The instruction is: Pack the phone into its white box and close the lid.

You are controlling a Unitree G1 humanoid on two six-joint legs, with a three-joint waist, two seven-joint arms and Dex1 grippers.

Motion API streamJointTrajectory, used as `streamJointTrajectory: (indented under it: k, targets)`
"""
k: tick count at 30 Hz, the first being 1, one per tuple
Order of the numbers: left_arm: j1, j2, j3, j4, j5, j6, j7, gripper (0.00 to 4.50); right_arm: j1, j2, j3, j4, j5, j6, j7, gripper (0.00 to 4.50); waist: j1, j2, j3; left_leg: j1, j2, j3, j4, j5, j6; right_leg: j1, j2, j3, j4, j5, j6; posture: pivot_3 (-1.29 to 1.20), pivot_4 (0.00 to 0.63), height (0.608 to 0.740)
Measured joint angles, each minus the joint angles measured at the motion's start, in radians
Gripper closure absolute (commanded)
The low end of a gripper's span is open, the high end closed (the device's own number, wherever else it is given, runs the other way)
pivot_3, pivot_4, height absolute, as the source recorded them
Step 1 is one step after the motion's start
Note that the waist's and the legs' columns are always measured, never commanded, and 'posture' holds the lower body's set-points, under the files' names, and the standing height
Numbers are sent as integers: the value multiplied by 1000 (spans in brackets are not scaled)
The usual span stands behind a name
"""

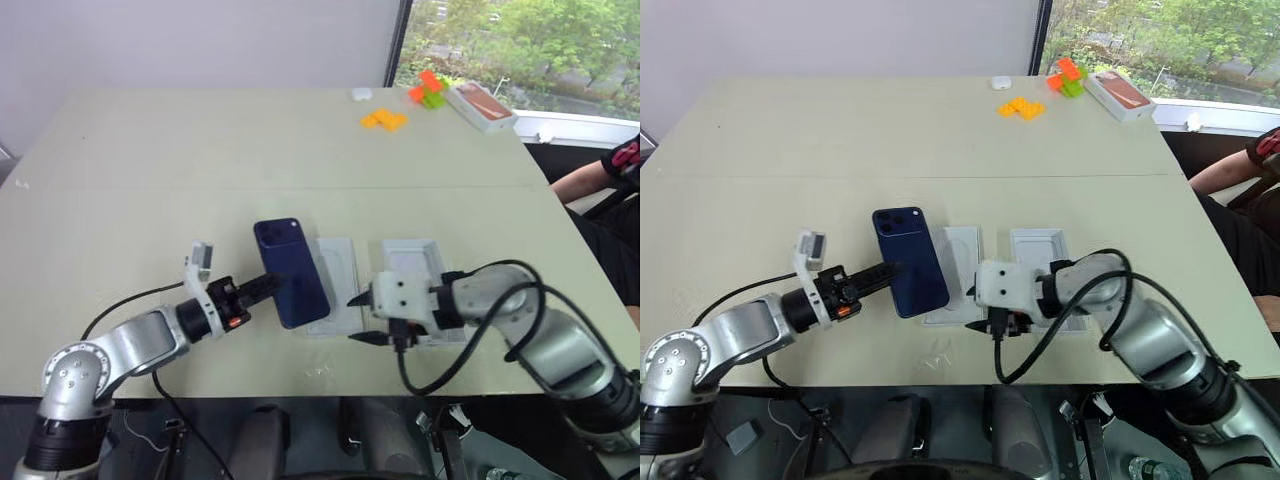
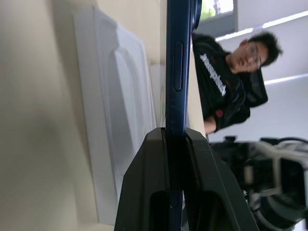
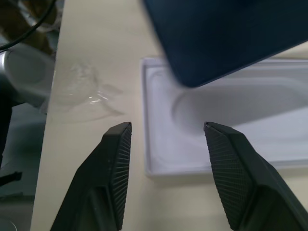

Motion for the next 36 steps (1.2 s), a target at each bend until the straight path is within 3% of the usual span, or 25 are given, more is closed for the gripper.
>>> streamJointTrajectory:
  k: [11,36]
  targets:
    - [-168,-56,-82,118,0,85,98,4500,-4,-19,-18,67,19,-24,-49,1895,2,0,0,0,0,0,1,0,0,0,0,0,2,1,-1,0,150,740]
    - [-260,-115,-131,254,0,204,177,4500,-13,-23,-10,97,2,-43,-83,1895,2,0,0,0,-1,0,2,0,0,0,-1,1,3,1,-1,0,150,740]
